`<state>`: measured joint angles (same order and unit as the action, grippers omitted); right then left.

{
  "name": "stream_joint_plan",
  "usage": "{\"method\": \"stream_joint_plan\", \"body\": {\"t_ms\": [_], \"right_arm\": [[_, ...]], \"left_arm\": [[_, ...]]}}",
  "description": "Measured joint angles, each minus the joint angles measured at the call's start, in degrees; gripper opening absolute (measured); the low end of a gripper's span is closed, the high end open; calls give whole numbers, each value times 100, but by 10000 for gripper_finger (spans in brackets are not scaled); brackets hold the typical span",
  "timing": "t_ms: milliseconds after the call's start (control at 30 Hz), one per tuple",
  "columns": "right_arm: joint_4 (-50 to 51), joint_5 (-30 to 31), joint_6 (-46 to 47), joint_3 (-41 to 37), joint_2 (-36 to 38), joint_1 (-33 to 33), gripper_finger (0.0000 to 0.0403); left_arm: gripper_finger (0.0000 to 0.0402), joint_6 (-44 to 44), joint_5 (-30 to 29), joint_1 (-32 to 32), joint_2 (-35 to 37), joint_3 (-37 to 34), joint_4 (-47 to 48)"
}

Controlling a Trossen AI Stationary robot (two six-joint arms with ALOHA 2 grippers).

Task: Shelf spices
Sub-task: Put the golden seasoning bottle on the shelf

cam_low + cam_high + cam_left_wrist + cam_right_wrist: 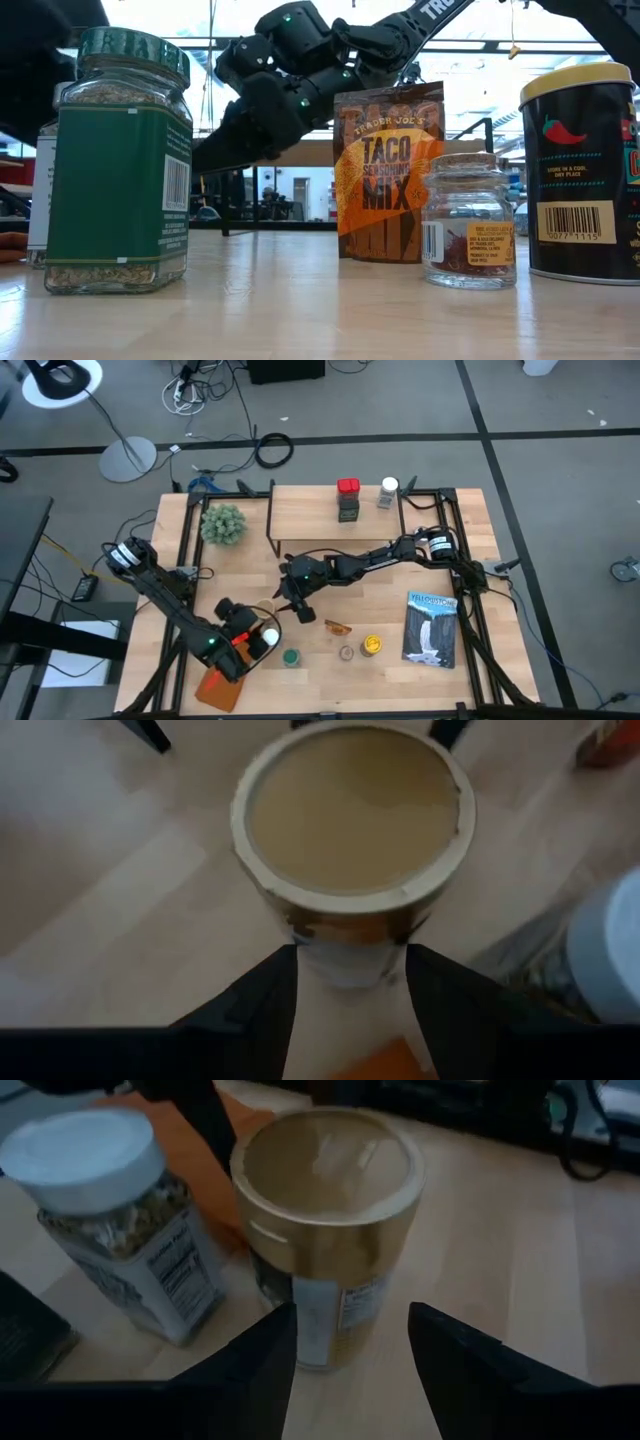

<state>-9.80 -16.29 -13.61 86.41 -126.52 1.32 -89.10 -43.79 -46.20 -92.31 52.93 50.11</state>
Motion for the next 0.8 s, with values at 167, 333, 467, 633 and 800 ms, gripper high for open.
{"method": "stream_joint_plan", "body": {"t_ms": [167, 333, 467, 633, 800], "right_arm": [[87, -55, 2, 0, 0, 1, 192], [-15, -115, 63, -4, 0, -4, 192], [-48, -118, 88, -4, 0, -4, 192], [-61, -39, 353, -4, 0, -4, 192], [-62, 42, 352, -7, 0, -4, 192]], "left_arm": [[192, 13, -158, 113, 0, 0, 23], [192, 24, -166, 202, 0, 0, 24], [192, 27, -183, 206, 0, 0, 18], [192, 28, -211, 206, 0, 0, 22], [192, 28, -286, 208, 0, 2, 36]]}}
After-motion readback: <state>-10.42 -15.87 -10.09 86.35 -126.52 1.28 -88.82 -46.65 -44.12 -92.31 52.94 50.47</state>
